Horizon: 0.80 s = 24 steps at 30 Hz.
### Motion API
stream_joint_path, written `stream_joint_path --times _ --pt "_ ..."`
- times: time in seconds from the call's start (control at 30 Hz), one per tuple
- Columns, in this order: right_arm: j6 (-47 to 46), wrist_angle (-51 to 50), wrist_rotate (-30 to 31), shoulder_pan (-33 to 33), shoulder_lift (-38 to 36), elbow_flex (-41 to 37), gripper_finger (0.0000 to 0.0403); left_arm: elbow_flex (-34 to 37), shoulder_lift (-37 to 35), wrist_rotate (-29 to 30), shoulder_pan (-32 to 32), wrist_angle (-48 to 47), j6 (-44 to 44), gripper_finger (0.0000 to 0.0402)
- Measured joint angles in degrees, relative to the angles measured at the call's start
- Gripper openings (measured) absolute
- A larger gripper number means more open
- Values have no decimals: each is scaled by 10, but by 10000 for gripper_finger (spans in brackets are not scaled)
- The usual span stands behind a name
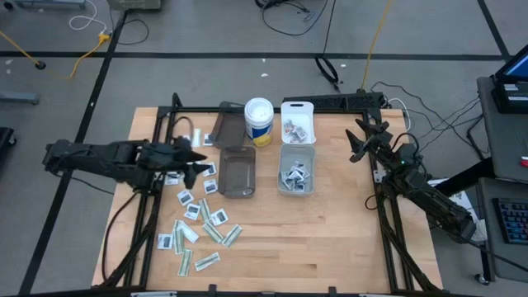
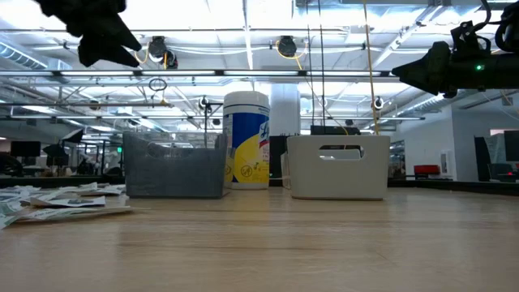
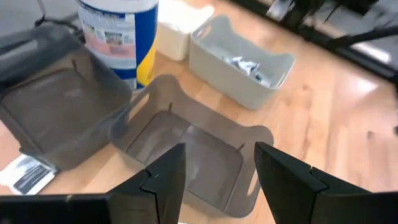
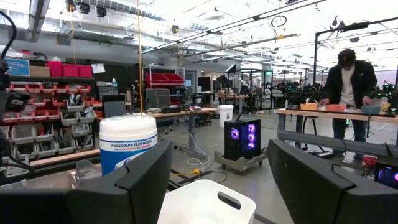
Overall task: Pick & Place First Aid Supplies
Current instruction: Put the bandage pack into the top black bin
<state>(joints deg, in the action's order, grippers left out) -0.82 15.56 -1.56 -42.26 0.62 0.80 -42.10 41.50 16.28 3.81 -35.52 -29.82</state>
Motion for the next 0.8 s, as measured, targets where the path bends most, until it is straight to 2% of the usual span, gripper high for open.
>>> stream_joint_path --times 0.2,0.33,0.57,0.8 --pt "0 0 0 0 0 0 263 -95 113 1 -25 -69 -43 195" --pt "0 0 0 0 0 0 263 -153 172 -9 -59 -154 -108 195" --pt "0 0 0 0 0 0 263 -217 232 -87 -104 -297 -216 195" --pt "0 0 0 0 0 0 263 -224 253 -159 -131 -404 -331 195"
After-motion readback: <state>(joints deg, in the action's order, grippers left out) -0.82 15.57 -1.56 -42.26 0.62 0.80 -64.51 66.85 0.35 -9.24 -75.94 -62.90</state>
